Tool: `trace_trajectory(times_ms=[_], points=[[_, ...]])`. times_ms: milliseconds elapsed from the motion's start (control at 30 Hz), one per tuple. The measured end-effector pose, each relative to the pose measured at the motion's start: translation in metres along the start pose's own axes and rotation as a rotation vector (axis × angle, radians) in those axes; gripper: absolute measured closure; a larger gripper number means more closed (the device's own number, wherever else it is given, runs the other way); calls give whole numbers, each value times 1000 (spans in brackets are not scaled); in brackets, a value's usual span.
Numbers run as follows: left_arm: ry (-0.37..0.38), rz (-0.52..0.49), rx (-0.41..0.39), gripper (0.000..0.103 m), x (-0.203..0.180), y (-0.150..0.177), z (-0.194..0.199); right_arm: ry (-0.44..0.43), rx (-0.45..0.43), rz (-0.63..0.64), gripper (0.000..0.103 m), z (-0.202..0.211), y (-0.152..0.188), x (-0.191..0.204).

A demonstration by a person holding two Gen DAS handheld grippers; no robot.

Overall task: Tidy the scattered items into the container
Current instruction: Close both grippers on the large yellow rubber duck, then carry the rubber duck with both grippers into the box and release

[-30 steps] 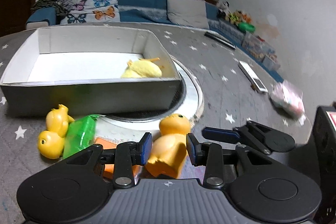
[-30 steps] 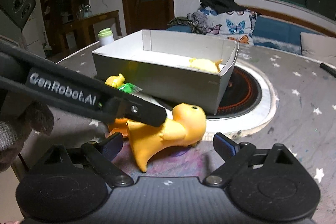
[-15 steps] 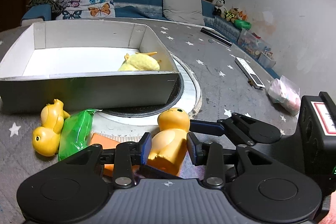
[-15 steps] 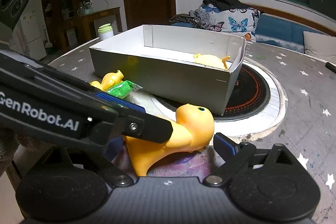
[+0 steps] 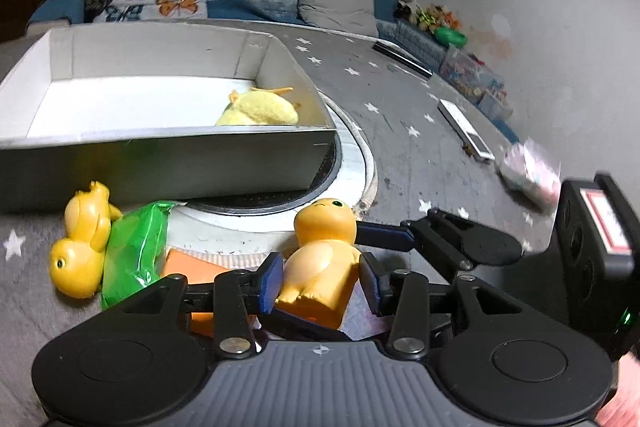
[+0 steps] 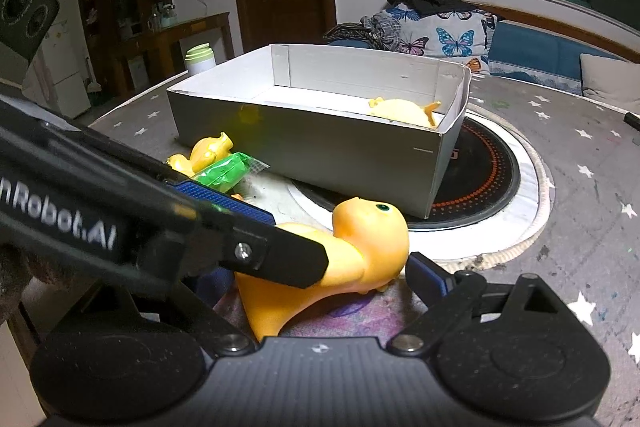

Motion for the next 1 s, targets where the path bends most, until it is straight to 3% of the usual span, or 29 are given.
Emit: trace_trajectory(times_ms=[400,733,1000], points=[[-3,7,50,51,3,3,-13,5,-5,6,10,0,-1,1],[-4,-39,-18,52,-7,-11,11,28,-57,40,10,16,-19,3],[-21,-85,-104,52,-13,-45,33,49,-136,90,10,27,-60,2]])
Point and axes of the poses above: each gripper's, at about its wrist camera, not at the fingertips, and z roughly against the way its jaws point, x to its left, y to its underside, the point moved 10 cm from there along -z, roughly the way its jaws point, and after that the axes turned 8 degrees about z, right-handed, at the moved point
